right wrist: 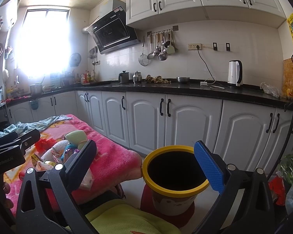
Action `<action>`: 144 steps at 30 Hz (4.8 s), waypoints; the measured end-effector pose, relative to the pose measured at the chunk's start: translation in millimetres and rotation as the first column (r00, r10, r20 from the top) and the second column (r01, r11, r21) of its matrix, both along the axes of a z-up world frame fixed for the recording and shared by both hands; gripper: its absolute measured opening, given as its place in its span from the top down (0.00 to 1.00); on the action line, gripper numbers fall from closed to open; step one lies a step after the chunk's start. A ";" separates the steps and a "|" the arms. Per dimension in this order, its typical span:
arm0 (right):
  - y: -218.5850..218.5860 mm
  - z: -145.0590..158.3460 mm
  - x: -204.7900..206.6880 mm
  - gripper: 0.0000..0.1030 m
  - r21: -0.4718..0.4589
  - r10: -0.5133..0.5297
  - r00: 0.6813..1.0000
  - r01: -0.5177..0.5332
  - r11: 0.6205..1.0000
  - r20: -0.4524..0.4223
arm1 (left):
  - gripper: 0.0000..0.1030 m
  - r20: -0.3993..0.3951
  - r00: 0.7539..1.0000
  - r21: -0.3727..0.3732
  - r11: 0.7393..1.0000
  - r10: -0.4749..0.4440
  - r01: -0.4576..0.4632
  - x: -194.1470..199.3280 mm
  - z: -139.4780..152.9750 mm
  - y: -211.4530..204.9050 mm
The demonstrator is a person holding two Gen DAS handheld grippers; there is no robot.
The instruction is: Collect trash
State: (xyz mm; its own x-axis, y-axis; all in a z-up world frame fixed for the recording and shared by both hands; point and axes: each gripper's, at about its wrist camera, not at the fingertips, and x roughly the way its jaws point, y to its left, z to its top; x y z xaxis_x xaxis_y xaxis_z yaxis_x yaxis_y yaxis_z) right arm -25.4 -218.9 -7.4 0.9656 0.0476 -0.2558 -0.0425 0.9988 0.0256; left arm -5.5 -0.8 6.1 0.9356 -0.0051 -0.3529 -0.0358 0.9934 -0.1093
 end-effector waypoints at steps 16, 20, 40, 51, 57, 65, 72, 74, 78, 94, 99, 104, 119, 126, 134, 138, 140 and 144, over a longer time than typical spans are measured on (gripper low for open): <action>5.3 -5.3 -0.3 0.06 -0.014 0.018 1.000 -0.019 1.000 -0.008 | 0.10 -0.001 1.000 -0.011 1.000 0.009 -0.009 -1.7 1.9 1.7; 12.6 -5.6 1.5 0.06 -0.027 0.054 0.998 -0.054 0.998 -0.019 | 0.10 -0.004 1.000 -0.021 0.999 0.026 -0.026 -1.3 0.8 8.9; 92.3 -5.4 18.0 0.06 -0.179 0.396 0.907 -0.418 0.891 -0.145 | 0.10 -0.053 0.980 -0.072 0.978 0.194 -0.197 -5.9 -6.3 69.3; 134.4 -28.6 59.2 0.06 -0.196 0.542 0.775 -0.616 0.763 -0.326 | 0.10 -0.256 0.922 -0.114 0.938 0.292 -0.328 -2.0 -33.2 125.6; 158.5 -54.1 84.9 0.06 -0.244 0.564 0.712 -0.686 0.686 -0.417 | 0.10 -0.379 0.878 -0.152 0.916 0.292 -0.370 2.0 -58.6 143.7; 185.2 -84.0 103.2 0.06 -0.371 0.571 0.668 -0.742 0.558 -0.477 | 0.11 -0.532 0.826 -0.294 0.874 0.188 -0.388 17.2 -104.4 161.2; 198.3 -98.6 112.7 0.23 -0.404 0.588 0.621 -0.783 0.473 -0.518 | 0.24 -0.561 0.809 -0.385 0.811 0.174 -0.441 29.2 -121.3 174.0; 201.4 -105.3 116.6 0.28 -0.406 0.581 0.609 -0.793 0.454 -0.540 | 0.33 -0.584 0.792 -0.385 0.797 0.180 -0.465 33.3 -127.4 178.0; 202.6 -117.7 117.5 0.43 -0.420 0.574 0.596 -0.803 0.423 -0.561 | 0.51 -0.598 0.772 -0.359 0.788 0.217 -0.500 37.7 -132.3 186.4; 184.1 -94.7 97.9 0.66 -0.306 0.667 0.539 -0.842 0.444 -0.514 | 0.75 -0.529 0.828 -0.377 0.823 0.185 -0.424 28.8 -125.5 195.8; 171.4 -77.8 97.6 0.67 -0.245 0.681 0.558 -0.827 0.506 -0.475 | 0.77 -0.440 0.885 -0.358 0.873 0.155 -0.331 25.5 -96.8 177.6; 150.1 -60.1 100.6 0.67 -0.210 0.670 0.602 -0.791 0.574 -0.435 | 0.77 -0.356 0.930 -0.339 0.914 0.094 -0.222 33.1 -67.5 148.9; 42.7 -21.2 137.6 0.67 -0.135 0.515 0.794 -0.578 0.805 -0.323 | 0.78 -0.287 0.942 -0.298 0.951 -0.173 0.084 102.8 -25.8 37.9; -34.2 -12.0 158.7 0.67 -0.067 0.387 0.882 -0.418 0.906 -0.271 | 0.78 -0.252 0.930 -0.285 0.939 -0.269 0.195 141.7 -8.8 -21.8; -107.7 -22.8 186.5 0.67 0.030 0.255 0.927 -0.257 0.966 -0.276 | 0.78 -0.236 0.900 -0.275 0.914 -0.366 0.300 176.2 -4.9 -93.2; -128.5 -35.0 199.6 0.67 0.082 0.227 0.927 -0.212 0.974 -0.298 | 0.77 -0.236 0.883 -0.275 0.899 -0.406 0.340 192.9 -7.9 -122.9; -134.3 -40.7 203.5 0.67 0.100 0.215 0.928 -0.194 0.976 -0.305 | 0.77 -0.242 0.873 -0.272 0.894 -0.423 0.357 202.3 -12.5 -137.9; -144.2 -51.6 212.6 0.65 0.132 0.206 0.925 -0.172 0.976 -0.320 | 0.77 -0.263 0.856 -0.273 0.885 -0.446 0.377 218.5 -26.4 -156.9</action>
State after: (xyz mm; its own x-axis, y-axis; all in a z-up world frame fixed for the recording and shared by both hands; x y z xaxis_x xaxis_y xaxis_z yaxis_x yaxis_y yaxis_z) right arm 187.2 -363.1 -59.0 0.7980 0.2627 -0.5424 -0.2020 0.9645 0.1698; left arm 213.1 -157.7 -20.3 0.6735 -0.4689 -0.5715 0.3054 0.8805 -0.3625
